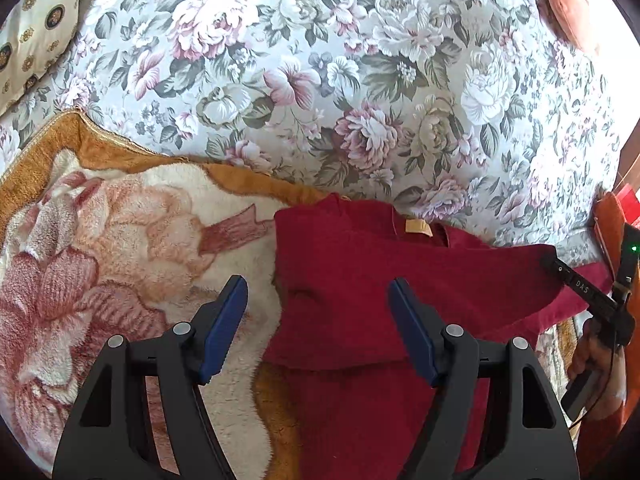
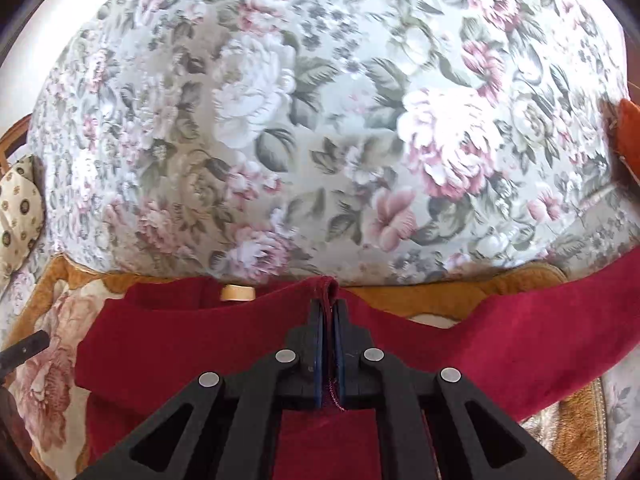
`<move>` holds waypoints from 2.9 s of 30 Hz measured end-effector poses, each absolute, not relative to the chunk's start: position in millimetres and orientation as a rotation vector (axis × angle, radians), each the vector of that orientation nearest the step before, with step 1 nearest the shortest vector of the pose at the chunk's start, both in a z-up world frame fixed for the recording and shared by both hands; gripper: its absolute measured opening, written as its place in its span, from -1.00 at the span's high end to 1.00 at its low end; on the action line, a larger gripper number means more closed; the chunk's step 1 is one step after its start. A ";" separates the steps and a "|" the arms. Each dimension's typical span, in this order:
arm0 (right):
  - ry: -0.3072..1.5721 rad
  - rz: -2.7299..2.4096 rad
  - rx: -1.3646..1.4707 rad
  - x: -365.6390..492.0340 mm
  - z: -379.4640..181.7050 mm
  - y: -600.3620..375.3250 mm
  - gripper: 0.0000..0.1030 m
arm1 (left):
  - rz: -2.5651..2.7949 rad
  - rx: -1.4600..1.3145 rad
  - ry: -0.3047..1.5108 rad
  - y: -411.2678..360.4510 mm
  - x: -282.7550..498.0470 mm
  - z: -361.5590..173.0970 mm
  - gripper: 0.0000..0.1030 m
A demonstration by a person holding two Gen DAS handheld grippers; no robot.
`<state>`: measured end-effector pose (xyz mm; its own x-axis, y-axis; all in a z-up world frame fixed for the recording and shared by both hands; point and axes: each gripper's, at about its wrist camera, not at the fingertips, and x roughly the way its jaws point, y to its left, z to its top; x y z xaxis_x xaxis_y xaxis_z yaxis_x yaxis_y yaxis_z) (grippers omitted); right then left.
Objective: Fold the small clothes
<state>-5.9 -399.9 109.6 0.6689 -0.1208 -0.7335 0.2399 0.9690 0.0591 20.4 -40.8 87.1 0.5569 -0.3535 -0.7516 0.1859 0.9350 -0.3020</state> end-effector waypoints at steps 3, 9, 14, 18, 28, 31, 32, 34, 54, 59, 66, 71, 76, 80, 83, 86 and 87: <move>0.868 -0.261 0.144 -3.3 77.5 -421.9 0.92 | -0.319 -0.167 0.949 -54.2 24.4 76.6 -0.42; 0.948 -0.306 0.111 -4.7 66.5 -428.2 0.67 | -0.283 -0.094 0.959 -74.3 41.7 67.3 -0.42; 0.837 -0.217 0.154 -16.2 98.2 -408.2 0.22 | -0.229 -0.026 1.000 -86.5 60.5 48.2 -0.42; 0.941 -0.175 0.125 6.0 63.1 -389.1 0.59 | -0.197 -0.046 1.056 -83.0 71.5 25.1 -0.42; 0.948 -0.199 0.291 -13.5 51.5 -434.5 0.60 | -0.198 -0.079 1.064 -79.4 69.0 20.5 -0.50; 0.947 -0.170 0.273 -33.1 55.7 -430.4 0.60 | -0.207 -0.103 1.037 -77.0 56.1 31.0 -0.49; 0.966 -0.174 0.244 -34.5 49.4 -426.6 0.60 | -0.207 -0.104 1.034 -77.5 52.0 31.8 -0.49; 0.982 -0.181 0.205 -32.5 35.9 -423.5 0.59 | -0.213 -0.076 1.054 -81.8 46.2 28.9 -0.50; 0.874 -0.448 0.413 -144.4 87.8 -565.2 0.35 | -0.386 0.045 1.074 -192.8 5.4 39.7 -0.50; 0.777 -0.616 0.423 -172.2 120.1 -621.6 0.34 | -0.390 0.066 1.085 -203.2 7.6 30.2 -0.50; 0.686 -0.739 0.441 -162.6 139.3 -670.9 0.28 | -0.393 0.068 1.091 -205.6 12.3 27.7 -0.50; 0.622 -0.715 0.471 -140.6 136.4 -687.0 0.68 | -0.406 0.042 1.095 -200.0 14.2 30.4 -0.50; 0.540 -0.589 0.549 -156.2 156.5 -673.7 0.89 | -0.393 -0.012 1.043 -173.2 12.5 53.7 -0.50; 0.493 -0.410 0.454 -153.6 199.0 -610.1 0.89 | -0.349 -0.044 0.995 -137.0 14.2 75.9 -0.50; 0.493 -0.217 0.379 -132.4 220.5 -540.1 0.89 | -0.308 -0.104 0.970 -104.0 16.9 88.9 -0.50; 0.524 -0.040 0.313 -102.0 220.3 -463.8 0.89 | -0.262 -0.152 0.952 -73.9 18.5 95.8 -0.50; 0.548 0.016 0.296 -88.0 213.3 -437.9 0.89 | -0.249 -0.161 0.948 -65.6 19.0 96.9 -0.50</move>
<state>-88.0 -437.9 213.3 0.8544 0.0932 -0.5112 0.0640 0.9574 0.2814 19.0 -65.6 96.9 0.5580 -0.2802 -0.7811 0.1394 0.9595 -0.2446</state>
